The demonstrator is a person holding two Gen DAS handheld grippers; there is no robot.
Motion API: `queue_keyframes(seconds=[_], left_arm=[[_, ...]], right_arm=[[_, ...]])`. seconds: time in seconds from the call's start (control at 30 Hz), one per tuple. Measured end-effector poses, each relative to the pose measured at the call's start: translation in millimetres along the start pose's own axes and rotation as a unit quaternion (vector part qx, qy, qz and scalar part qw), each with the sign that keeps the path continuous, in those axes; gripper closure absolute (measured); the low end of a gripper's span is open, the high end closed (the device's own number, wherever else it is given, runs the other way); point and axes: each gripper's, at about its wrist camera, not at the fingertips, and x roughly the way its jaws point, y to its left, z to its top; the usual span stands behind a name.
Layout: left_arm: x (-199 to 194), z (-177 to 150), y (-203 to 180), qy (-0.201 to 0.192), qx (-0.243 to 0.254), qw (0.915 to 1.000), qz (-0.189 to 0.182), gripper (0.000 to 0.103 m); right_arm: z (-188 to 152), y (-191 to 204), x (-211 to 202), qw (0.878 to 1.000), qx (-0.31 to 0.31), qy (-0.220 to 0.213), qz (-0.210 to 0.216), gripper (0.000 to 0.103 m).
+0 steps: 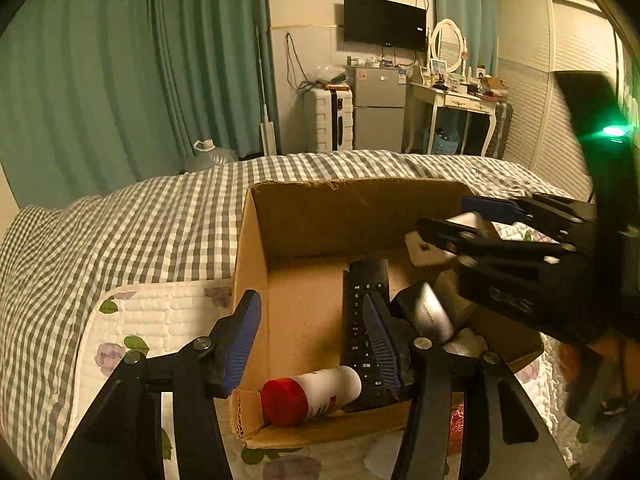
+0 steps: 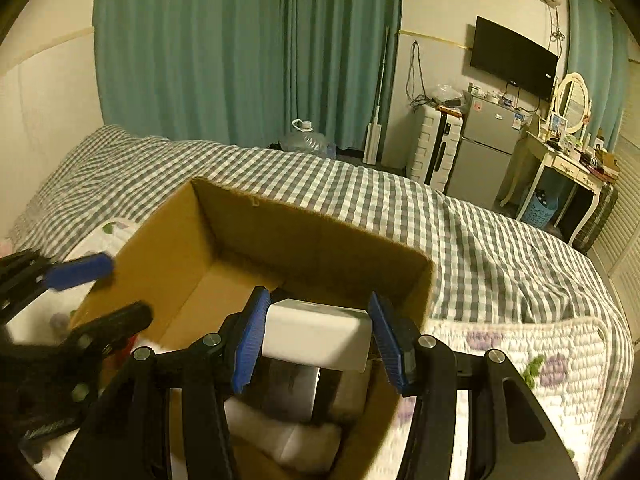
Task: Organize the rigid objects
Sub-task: 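Release the bottle into the box with the left tool while the right tool releases the charger there, then grasp the light blue earbud case with the left tool while the right tool grasps the red rose case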
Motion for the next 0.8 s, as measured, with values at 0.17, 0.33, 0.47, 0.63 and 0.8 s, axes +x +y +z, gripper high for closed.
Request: queue_keyframes(seconds=[0.17, 0.33, 0.47, 0.63, 0.8], left_arm=[[-7, 0, 0, -0.010, -0.002, 0.9999, -0.004, 0.047], [-20, -2, -2, -0.014, -0.009, 0.9998, -0.005, 0.047], [-38, -8, -5, -0.022, -0.012, 0.9997, -0.006, 0.046], [-57, -28, -7, -0.028, -0.021, 0.9994, -0.007, 0.043], [-54, -55, -13, -0.002, -0.031, 0.9993, -0.020, 0.042]], right_arm=[[6, -6, 22, 1.000, 0.014, 0.002, -0.002, 0.050], [3, -11, 0, 0.999, 0.032, -0.019, -0.002, 0.029], [-5, -14, -39, 0.998, 0.037, -0.040, -0.009, 0.028], [-41, -18, -90, 0.997, 0.056, -0.053, -0.023, 0.021], [-84, -22, -116, 0.996, 0.067, -0.038, -0.046, 0.021]])
